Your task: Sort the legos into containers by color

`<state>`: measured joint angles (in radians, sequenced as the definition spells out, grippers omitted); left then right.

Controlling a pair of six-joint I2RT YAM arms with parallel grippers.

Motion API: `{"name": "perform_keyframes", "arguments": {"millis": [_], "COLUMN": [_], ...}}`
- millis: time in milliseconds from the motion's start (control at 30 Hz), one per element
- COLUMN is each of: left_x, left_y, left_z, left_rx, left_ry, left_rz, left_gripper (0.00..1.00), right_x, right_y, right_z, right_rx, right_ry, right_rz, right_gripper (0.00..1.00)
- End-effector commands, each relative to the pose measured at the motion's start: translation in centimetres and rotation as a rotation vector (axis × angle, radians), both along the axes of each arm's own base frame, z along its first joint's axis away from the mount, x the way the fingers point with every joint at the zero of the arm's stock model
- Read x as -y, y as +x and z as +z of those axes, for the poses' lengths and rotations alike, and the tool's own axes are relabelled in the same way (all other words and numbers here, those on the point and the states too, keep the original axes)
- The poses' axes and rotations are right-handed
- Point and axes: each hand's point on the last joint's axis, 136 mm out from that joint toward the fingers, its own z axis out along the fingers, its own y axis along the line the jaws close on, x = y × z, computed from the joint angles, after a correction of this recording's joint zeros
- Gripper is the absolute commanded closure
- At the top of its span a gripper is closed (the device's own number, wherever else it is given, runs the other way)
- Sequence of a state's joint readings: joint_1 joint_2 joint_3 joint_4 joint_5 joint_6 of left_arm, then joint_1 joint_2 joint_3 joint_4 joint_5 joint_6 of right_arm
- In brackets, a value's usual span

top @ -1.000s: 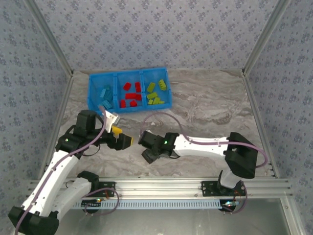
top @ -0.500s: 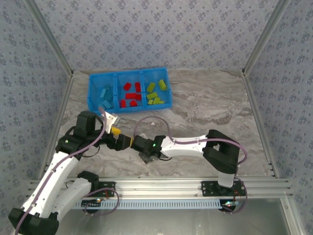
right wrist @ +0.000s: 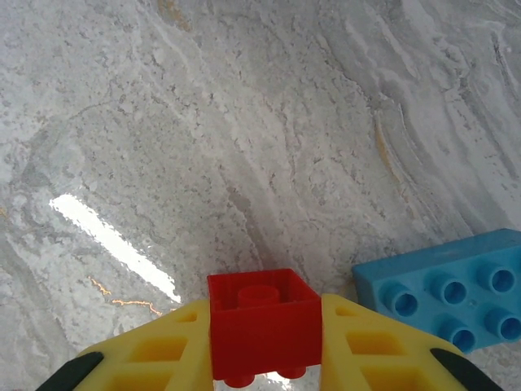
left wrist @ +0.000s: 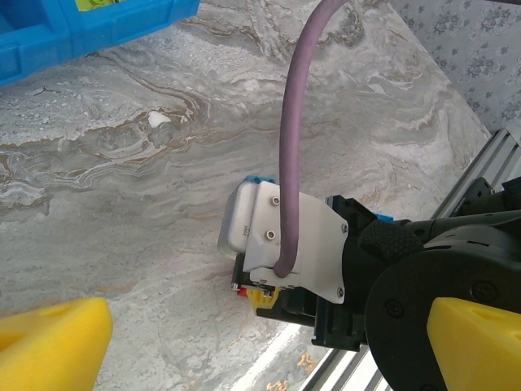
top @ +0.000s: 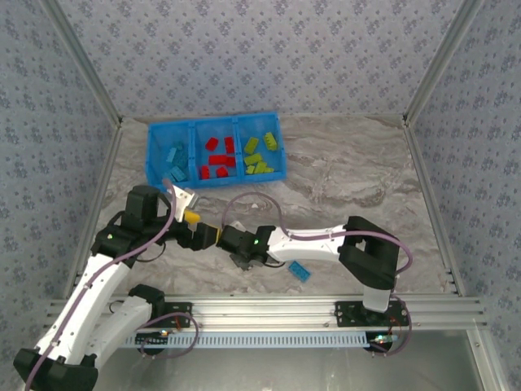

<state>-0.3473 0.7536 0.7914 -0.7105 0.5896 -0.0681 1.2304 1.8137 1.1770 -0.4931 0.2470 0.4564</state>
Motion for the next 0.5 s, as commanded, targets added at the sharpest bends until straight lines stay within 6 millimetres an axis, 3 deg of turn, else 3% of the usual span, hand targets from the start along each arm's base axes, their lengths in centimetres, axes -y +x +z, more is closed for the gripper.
{"name": "perform_keyframes", "arguments": {"millis": [0, 100, 200, 300, 333, 467], "left_x": [0.0, 0.1, 0.2, 0.2, 0.2, -0.8], "left_y": [-0.1, -0.3, -0.6, -0.9, -1.1, -0.9], "left_z": [0.0, 0.2, 1.0, 2.1, 2.4, 2.4], "left_rx": [0.013, 0.019, 0.051, 0.097, 0.113, 0.143], "left_ry": [0.006, 0.001, -0.019, -0.047, -0.055, -0.041], "left_rz": [-0.010, -0.018, -0.034, -0.041, -0.042, 0.019], "left_gripper": [0.01, 0.01, 0.01, 0.01, 0.01, 0.01], "right_x": [0.1, 0.7, 0.9, 0.5, -0.3, -2.6], "right_y": [0.0, 1.1, 3.8, 6.9, 8.4, 14.0], "right_z": [1.7, 3.9, 8.4, 12.7, 15.0, 18.0], "right_rx": [0.008, 0.060, 0.126, 0.221, 0.269, 0.370], "right_ry": [0.028, 0.059, 0.188, 0.320, 0.374, 0.457], "right_rz": [-0.013, -0.047, -0.093, -0.074, -0.063, -0.034], "right_gripper": [0.69, 0.71, 0.71, 0.70, 0.70, 0.70]}}
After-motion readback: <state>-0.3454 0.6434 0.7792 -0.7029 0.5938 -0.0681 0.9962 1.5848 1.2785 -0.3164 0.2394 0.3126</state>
